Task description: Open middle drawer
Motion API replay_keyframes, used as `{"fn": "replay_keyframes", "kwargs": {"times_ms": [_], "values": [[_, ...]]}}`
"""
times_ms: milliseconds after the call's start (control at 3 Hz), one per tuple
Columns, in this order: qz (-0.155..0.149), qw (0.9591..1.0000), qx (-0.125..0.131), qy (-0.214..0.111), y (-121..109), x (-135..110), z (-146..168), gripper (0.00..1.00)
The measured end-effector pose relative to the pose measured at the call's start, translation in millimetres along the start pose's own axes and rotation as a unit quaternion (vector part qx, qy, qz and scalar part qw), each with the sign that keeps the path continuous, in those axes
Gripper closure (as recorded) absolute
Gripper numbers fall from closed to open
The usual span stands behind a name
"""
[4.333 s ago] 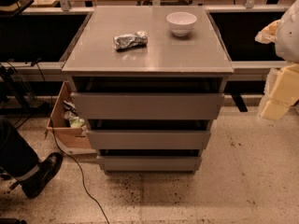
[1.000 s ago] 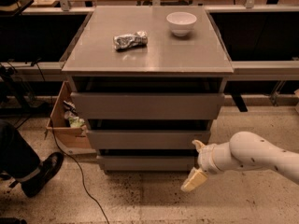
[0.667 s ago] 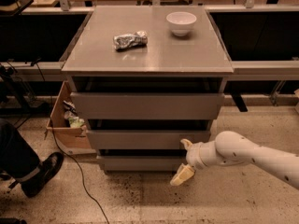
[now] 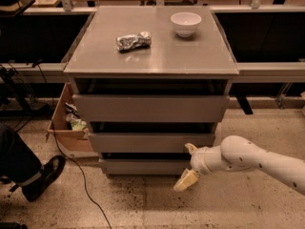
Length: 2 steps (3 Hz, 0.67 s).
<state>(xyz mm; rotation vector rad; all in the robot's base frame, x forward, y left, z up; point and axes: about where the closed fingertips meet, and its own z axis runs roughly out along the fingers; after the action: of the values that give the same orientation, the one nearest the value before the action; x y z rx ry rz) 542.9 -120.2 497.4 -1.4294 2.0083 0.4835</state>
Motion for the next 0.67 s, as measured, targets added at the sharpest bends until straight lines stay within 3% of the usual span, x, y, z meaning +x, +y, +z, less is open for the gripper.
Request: {"fn": "replay_keyframes", "kwargs": {"times_ms": [667], "values": [[-0.001, 0.9982, 0.033, -0.051, -40, -28, 33, 0.00]]}}
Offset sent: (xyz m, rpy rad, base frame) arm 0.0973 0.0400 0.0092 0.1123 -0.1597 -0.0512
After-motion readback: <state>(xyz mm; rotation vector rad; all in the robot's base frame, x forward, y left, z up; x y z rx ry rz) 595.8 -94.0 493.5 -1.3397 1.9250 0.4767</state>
